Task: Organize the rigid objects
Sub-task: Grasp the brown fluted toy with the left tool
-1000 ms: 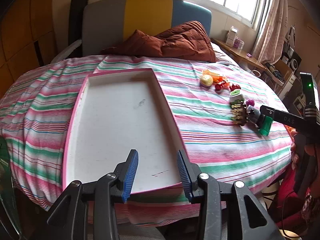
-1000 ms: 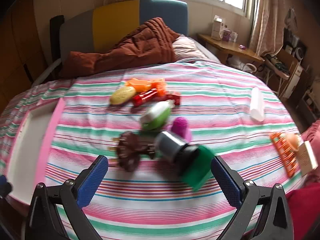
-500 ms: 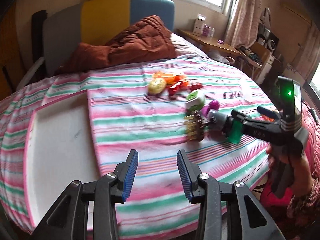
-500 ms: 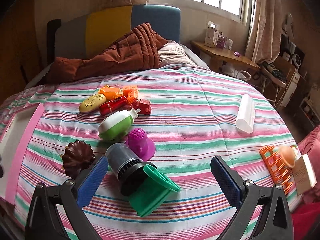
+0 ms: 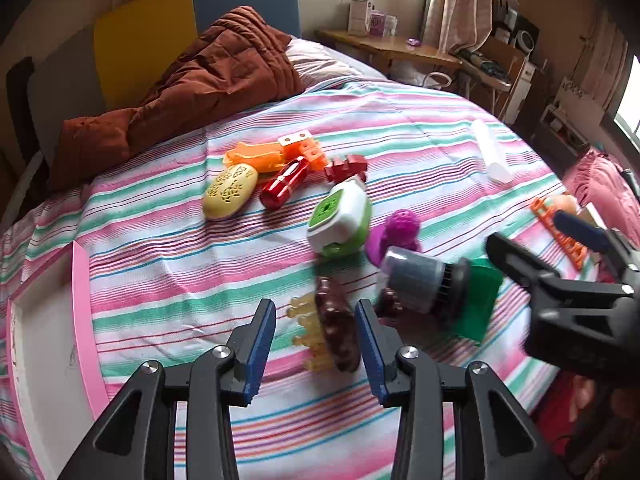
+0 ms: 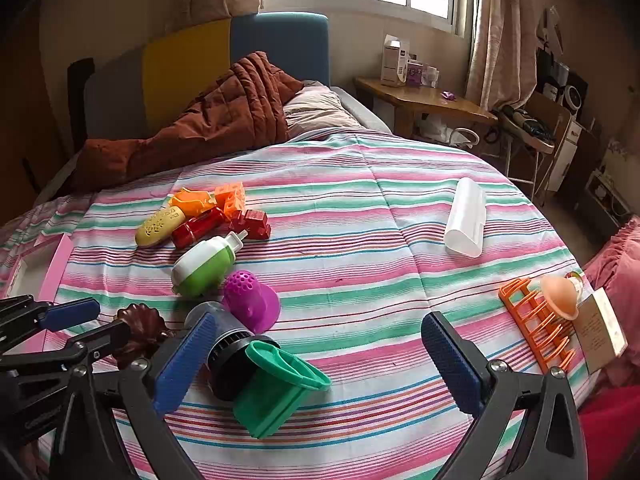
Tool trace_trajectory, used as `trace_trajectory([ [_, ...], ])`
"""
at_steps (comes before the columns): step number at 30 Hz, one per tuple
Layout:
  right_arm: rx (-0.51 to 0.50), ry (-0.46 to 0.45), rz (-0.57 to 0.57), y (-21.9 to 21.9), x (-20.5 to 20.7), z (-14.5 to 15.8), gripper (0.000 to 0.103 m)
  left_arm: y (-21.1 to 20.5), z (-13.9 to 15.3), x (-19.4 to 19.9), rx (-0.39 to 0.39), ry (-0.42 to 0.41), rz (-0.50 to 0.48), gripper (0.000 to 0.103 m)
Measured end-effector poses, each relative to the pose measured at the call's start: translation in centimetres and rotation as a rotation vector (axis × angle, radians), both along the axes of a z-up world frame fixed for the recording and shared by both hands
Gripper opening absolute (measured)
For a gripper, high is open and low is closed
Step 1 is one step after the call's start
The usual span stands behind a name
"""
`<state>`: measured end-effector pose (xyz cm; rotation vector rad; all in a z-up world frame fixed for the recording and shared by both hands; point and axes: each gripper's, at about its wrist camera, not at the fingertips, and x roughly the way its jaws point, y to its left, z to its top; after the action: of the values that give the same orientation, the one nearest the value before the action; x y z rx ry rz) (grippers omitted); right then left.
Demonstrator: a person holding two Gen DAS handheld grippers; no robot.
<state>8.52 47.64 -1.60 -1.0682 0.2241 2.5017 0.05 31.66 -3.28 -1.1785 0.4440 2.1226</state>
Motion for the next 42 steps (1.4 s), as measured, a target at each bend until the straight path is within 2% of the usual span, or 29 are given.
trace_trajectory([
  [5, 0.003, 0.007, 0.012, -0.2, 0.0, 0.2, 0.103, -1.5, -0.2, -1.1, 0.030, -0.010, 0.029, 0.042],
  [11, 0.008, -0.004, 0.028, -0.7, -0.1, -0.1, 0.103, -3.5, -0.8, -2.6, -0.028, 0.007, 0.108, 0.041],
  [17, 0.003, -0.007, 0.028, -0.7, -0.1, -0.2, 0.103, -5.4, -1.2, -3.2, -0.004, -0.021, 0.146, 0.041],
  [31, -0.031, -0.010, 0.014, -0.1, -0.1, -0.4, 0.103, -4.7, 0.9, -0.1, 0.007, 0.106, 0.084, 0.041],
  [39, -0.051, -0.009, -0.037, 0.9, 0.2, -0.3, 0.103, -3.6, 1.1, 0.6, 0.099, 0.063, 0.023, 0.043],
  [42, -0.079, -0.001, -0.051, 1.5, 0.4, -0.3, 0.103, -2.5, 0.2, -0.1, 0.101, 0.030, 0.012, 0.043],
])
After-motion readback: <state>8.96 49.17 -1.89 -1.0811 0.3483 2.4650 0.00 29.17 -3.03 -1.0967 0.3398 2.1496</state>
